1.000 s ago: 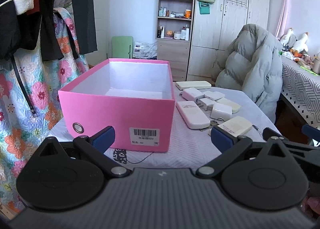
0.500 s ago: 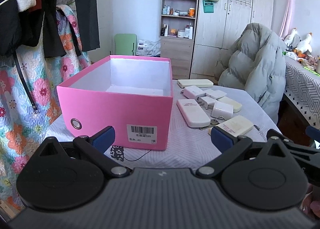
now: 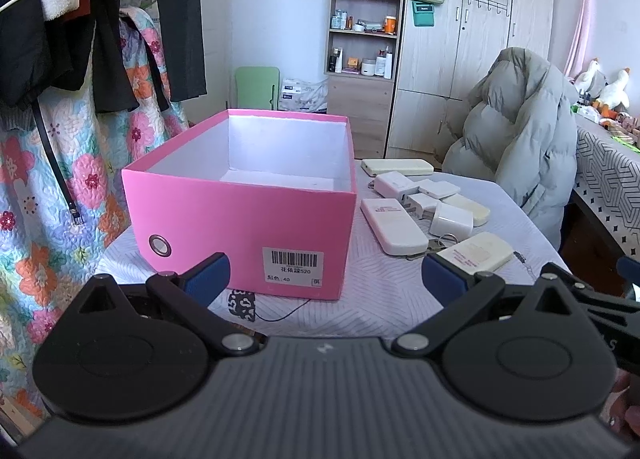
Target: Organize rigid objects
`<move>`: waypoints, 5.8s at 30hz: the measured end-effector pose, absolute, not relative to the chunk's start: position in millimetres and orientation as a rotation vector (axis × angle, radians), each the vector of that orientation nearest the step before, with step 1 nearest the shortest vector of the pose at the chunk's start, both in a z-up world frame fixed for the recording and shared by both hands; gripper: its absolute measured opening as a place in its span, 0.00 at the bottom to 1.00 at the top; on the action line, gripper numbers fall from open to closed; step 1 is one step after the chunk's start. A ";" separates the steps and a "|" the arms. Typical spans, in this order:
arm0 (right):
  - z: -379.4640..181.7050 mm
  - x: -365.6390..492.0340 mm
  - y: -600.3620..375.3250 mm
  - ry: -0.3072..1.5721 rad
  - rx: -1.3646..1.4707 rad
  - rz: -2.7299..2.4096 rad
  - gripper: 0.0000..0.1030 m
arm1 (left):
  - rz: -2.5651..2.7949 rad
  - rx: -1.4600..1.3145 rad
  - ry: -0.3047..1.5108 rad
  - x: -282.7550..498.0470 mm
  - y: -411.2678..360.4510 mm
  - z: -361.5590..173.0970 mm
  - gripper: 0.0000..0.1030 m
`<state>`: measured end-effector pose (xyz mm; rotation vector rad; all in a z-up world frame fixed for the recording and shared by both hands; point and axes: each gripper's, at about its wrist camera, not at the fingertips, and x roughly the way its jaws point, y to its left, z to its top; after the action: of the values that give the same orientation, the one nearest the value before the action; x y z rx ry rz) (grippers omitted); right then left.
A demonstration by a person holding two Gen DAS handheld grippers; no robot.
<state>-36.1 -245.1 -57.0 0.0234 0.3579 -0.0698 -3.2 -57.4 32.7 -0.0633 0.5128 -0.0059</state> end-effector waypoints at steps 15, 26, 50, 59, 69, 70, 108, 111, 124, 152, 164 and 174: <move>-55.9 -39.2 -241.9 0.359 0.014 -0.056 1.00 | 0.018 -0.067 0.509 -3.4 -52.4 36.7 1.00; -56.1 -38.9 -240.9 0.365 0.013 -0.056 1.00 | 0.022 -0.069 0.519 -2.6 -49.7 35.9 1.00; -55.9 -37.3 -238.9 0.370 0.016 -0.046 1.00 | 0.055 -0.145 0.605 7.3 -49.1 36.8 1.00; -48.4 -33.4 -237.6 0.326 0.037 0.043 1.00 | -0.039 -0.111 0.516 5.0 -35.7 58.5 1.00; -44.1 -0.7 -226.2 0.442 0.081 0.127 1.00 | -0.035 -0.085 0.488 44.5 14.3 100.0 0.99; -45.5 3.8 -224.9 0.457 0.095 0.133 1.00 | -0.023 -0.103 0.507 52.9 22.1 104.5 0.99; -91.8 105.0 -230.2 0.817 0.101 0.035 0.76 | 0.012 0.005 0.956 272.7 107.9 28.0 0.02; -87.9 105.3 -231.5 0.846 0.122 0.021 0.74 | 0.017 0.041 0.926 269.1 102.1 30.3 0.02; -89.3 140.1 -243.1 0.830 0.138 -0.069 0.62 | 0.004 0.024 0.866 266.6 104.9 32.6 0.02; -49.5 133.1 -215.3 0.583 0.063 0.086 0.59 | 0.003 0.010 0.856 265.5 104.9 32.1 0.02; 47.9 128.6 -168.2 0.359 0.020 0.278 0.59 | 0.000 0.012 0.852 265.8 106.3 31.8 0.02; 67.8 213.9 -101.5 0.694 0.229 0.589 0.59 | -0.005 -0.008 0.844 263.5 109.0 32.1 0.02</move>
<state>213.9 -101.5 67.8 0.2289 0.6944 0.5893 263.5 109.0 32.1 -0.0081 0.8436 -0.0045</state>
